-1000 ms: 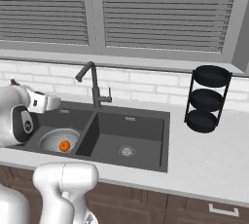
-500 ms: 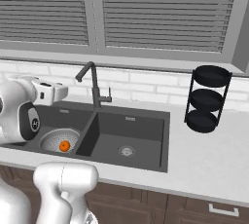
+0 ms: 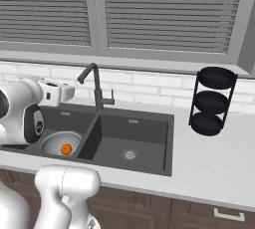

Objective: Put the colander in the sink, put the orange in the colander, and turn on the sink faucet and pour water over the colander.

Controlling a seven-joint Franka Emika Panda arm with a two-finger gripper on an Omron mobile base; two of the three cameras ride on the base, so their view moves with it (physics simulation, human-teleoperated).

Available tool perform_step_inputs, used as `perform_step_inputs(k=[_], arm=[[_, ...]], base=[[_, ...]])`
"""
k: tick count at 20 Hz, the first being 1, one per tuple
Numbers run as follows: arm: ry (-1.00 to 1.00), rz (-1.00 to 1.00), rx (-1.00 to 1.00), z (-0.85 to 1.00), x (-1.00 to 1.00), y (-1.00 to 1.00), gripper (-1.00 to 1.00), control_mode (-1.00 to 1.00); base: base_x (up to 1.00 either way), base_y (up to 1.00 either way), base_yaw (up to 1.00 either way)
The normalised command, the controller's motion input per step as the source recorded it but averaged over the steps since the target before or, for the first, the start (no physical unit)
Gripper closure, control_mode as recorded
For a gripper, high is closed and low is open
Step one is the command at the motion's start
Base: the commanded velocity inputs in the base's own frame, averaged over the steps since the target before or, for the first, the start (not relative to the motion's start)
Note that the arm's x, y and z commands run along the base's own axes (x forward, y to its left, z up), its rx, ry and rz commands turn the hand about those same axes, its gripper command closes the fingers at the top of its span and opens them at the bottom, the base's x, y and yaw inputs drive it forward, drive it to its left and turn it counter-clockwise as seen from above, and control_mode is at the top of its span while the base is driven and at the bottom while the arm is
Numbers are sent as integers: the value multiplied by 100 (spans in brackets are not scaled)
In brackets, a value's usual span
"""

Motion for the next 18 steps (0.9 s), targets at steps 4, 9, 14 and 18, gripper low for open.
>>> perform_step_inputs(k=[4,9,14,18], arm=[[0,0,0,-14,5,0,-100,-100],[-1,0,0,-12,14,0,-100,-100],[0,0,0,-16,19,0,-100,-100],[0,0,0,-8,9,0,-100,-100]], base=[[0,0,0],[0,0,0],[0,0,0],[0,0,0]])
